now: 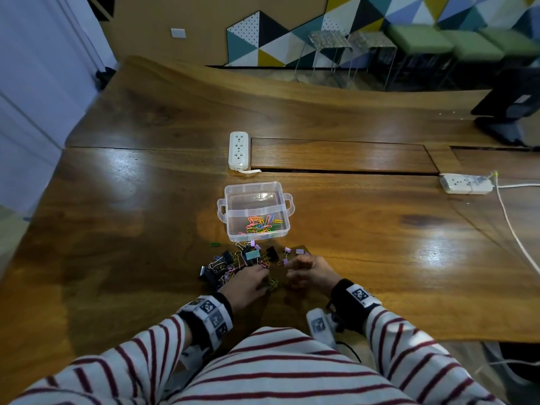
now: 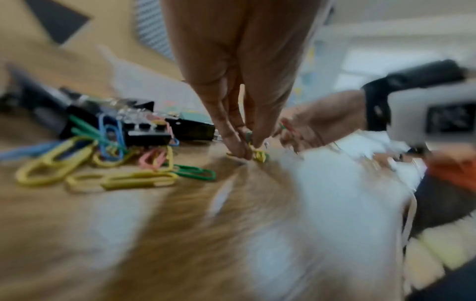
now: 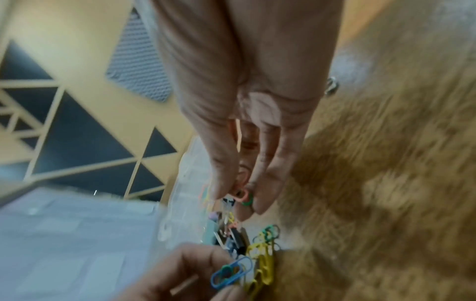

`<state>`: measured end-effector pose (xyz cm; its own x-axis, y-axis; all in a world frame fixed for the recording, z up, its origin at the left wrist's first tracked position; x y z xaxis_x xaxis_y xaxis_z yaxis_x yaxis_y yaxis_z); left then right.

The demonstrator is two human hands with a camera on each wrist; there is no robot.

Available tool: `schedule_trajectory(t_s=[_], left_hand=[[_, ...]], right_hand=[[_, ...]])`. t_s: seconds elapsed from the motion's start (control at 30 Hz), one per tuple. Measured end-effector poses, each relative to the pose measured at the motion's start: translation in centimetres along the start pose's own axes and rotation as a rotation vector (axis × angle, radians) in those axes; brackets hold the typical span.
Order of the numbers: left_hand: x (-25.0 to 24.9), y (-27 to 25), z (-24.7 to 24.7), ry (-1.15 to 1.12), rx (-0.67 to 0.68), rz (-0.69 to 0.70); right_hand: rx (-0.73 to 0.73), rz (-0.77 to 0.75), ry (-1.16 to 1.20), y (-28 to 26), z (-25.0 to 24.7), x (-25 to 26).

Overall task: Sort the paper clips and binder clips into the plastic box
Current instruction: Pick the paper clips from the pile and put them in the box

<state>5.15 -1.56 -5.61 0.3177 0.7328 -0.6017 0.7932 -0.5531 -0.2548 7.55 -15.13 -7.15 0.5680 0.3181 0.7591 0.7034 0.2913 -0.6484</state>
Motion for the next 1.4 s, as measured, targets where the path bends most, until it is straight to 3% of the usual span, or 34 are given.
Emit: schedule_trajectory(t_s=[0.1,0.2,0.37,0.57,0.73,0.83,1.0,1.17,1.3,1.4], left_hand=[[2.0,-0.3,-1.5,-0.334,-0.094,-0.139],[3.0,-0.4,-2.6,-0.663,-0.126,-0.176],[3.9,-0.1,-5.5,-0.795,-0.177,-0.160],[6.0,1.3,-8.3,-0.714,-0.263,-0.192],[6.9,3.0,-9.6,-0.598,-0.297,-0.281],[7.0,4.7,-10.6,-0.460,-0.286,-0.295],[7.1,7.3,-11.5,-0.201,-0.278,-0.295],[6.0,7.6,-10.8,-0.006,-0.182,-0.196],[2.9,5.5,-10.1,0.011,-0.237,-0.006],[1.7,4.0,-7.7,0.053,-0.102,0.069]], right_hand=[[0.044,0.046,0.193,-0.1,0.0,-0.3],[-0.009,0.083,0.244,0.8,-0.3,0.1],[-0.065,-0.035,0.199,2.0,-0.1,5.7],[-0.147,-0.128,0.150,4.0,0.5,12.0],[-0.278,-0.197,-0.472,3.9,0.5,13.2],[-0.299,-0.240,-0.557,2.5,0.6,12.4],[-0.117,-0.236,-0.771,1.6,2.5,7.6],[-0.090,-0.197,-1.049,0.8,4.3,4.1],[-0.069,-0.224,-1.191,0.5,5.4,2.4],[-0.129,-0.264,-1.156,0.5,5.3,2.3]])
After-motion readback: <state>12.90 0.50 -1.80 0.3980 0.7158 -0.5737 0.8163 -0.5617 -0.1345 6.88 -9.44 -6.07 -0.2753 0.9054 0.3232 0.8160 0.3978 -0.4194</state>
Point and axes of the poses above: each hand's wrist, its own y-axis towards the middle knuckle, its own z-axis out of the palm, x = y × z, the point moved 8 cm from there along y, towards the middle knuckle, and after that the axes turned 5 degrees about z, right-handed, at the moved point
